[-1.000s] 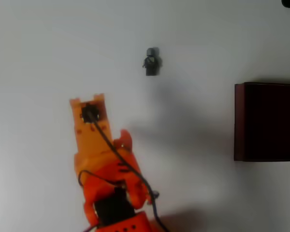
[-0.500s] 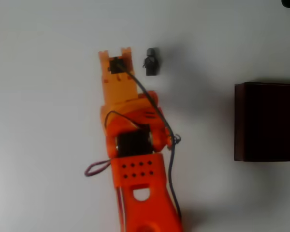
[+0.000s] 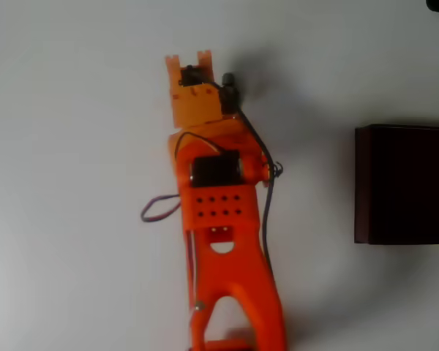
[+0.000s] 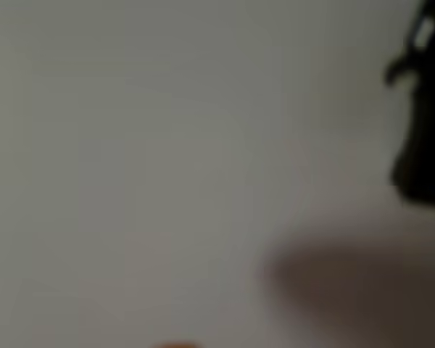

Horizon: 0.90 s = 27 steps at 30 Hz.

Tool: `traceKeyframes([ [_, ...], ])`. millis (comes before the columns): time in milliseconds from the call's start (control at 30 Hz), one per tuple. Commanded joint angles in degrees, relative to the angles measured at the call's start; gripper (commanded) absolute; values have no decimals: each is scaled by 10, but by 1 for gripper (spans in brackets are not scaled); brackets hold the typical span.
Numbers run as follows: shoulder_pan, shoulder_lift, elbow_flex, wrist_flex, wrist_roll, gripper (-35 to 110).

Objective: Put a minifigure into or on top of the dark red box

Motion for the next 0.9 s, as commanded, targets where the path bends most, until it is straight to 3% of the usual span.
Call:
traceKeyframes([
  [0,-3,-10,-45,13,18,24],
  [233,-5,-68,-123,45,21,25],
  [867,19,-108,-144,55,34,24],
])
